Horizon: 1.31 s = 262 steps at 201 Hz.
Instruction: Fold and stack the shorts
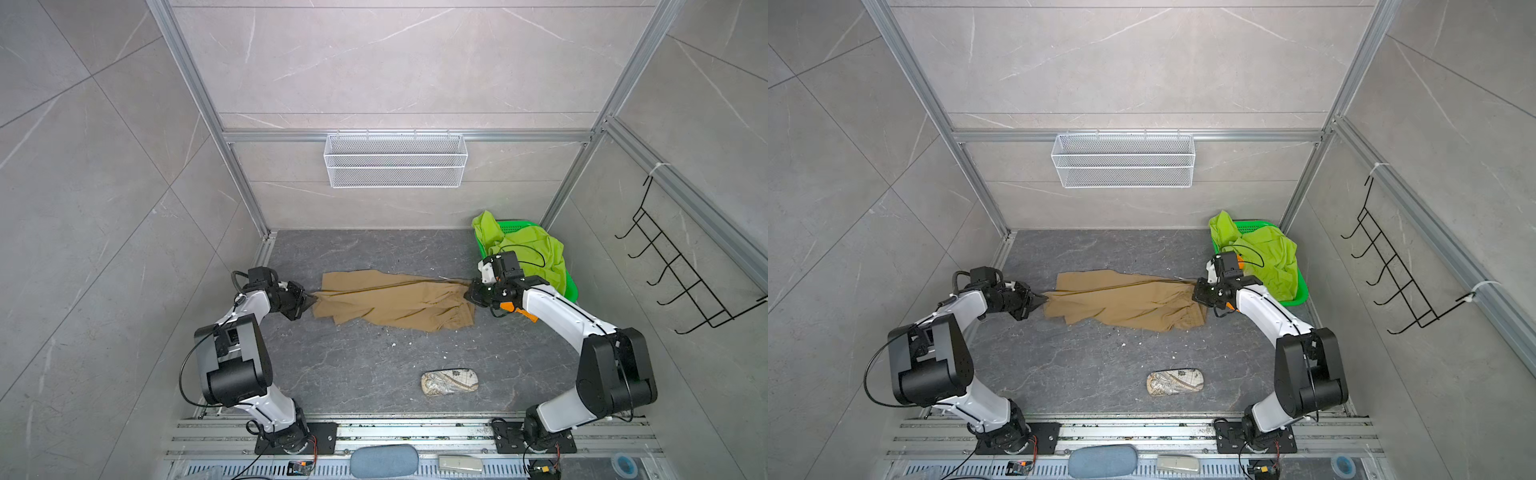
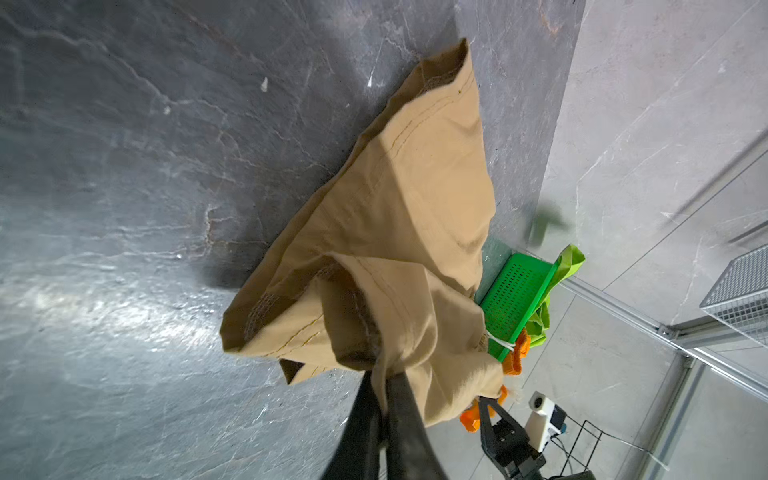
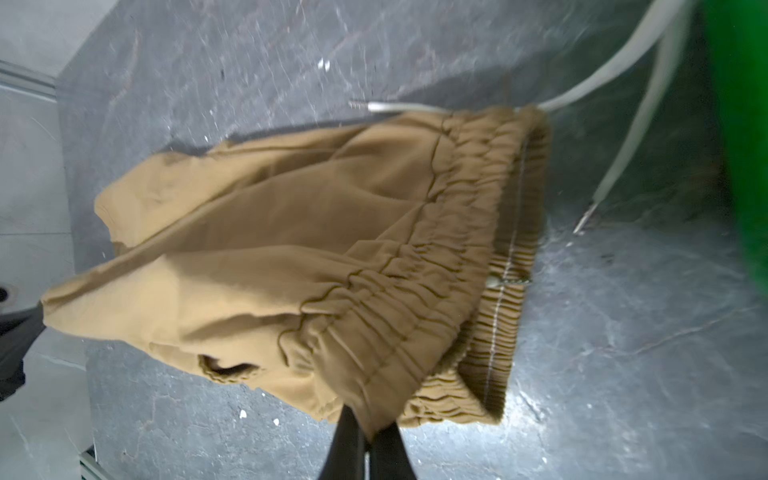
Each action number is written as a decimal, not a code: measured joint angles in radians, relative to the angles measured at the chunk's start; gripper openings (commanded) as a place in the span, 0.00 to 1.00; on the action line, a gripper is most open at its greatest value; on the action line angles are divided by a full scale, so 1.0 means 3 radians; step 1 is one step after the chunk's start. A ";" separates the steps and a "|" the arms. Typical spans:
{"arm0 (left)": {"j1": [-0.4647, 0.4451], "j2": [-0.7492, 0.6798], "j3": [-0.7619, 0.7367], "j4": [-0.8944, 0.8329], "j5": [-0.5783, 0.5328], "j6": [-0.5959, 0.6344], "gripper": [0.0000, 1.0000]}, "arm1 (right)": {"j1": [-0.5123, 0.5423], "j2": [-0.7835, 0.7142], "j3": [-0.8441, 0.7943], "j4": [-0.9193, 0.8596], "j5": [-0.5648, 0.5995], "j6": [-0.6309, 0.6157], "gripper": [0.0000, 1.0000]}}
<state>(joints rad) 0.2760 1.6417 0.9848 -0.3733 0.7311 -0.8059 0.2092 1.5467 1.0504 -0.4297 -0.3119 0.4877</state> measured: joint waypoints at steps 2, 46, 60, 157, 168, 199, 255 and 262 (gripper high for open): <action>0.0000 0.0000 -0.0005 0.0018 0.0013 -0.0023 0.38 | 0.0004 0.0003 -0.0001 0.0004 0.0000 0.0003 0.00; 0.0000 -0.0164 -0.0198 0.0253 0.0240 -0.0317 0.60 | 0.0023 0.0009 -0.0001 0.0114 0.0000 0.0051 0.00; 0.0000 -0.0333 -0.0365 0.0303 0.0318 -0.0441 0.61 | 0.0033 0.0013 -0.0001 0.0132 0.0000 0.0061 0.00; -0.0004 -0.0763 -0.1471 0.1092 0.0450 -0.1274 0.62 | 0.0069 0.0090 0.0003 0.0231 -0.0023 0.0148 0.00; -0.0005 -0.0697 -0.1472 0.1209 0.0448 -0.1345 0.62 | 0.0072 0.0090 0.0003 0.0231 -0.0023 0.0148 0.00; -0.0042 -0.0601 -0.1397 0.1456 0.0347 -0.1455 0.59 | 0.0075 0.0089 0.0003 0.0230 -0.0022 0.0148 0.00; -0.0092 -0.0257 -0.1338 0.1871 0.0131 -0.1550 0.39 | 0.0075 0.0081 0.0003 0.0230 -0.0022 0.0148 0.00; -0.0092 -0.0220 -0.1338 0.1881 0.0093 -0.1550 0.37 | 0.0075 0.0078 0.0003 0.0230 -0.0022 0.0148 0.00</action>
<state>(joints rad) 0.2485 1.5757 0.5835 0.1909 0.7589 -1.2709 0.2317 1.5700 1.0512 -0.3607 -0.3183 0.5320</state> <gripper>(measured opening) 0.406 0.049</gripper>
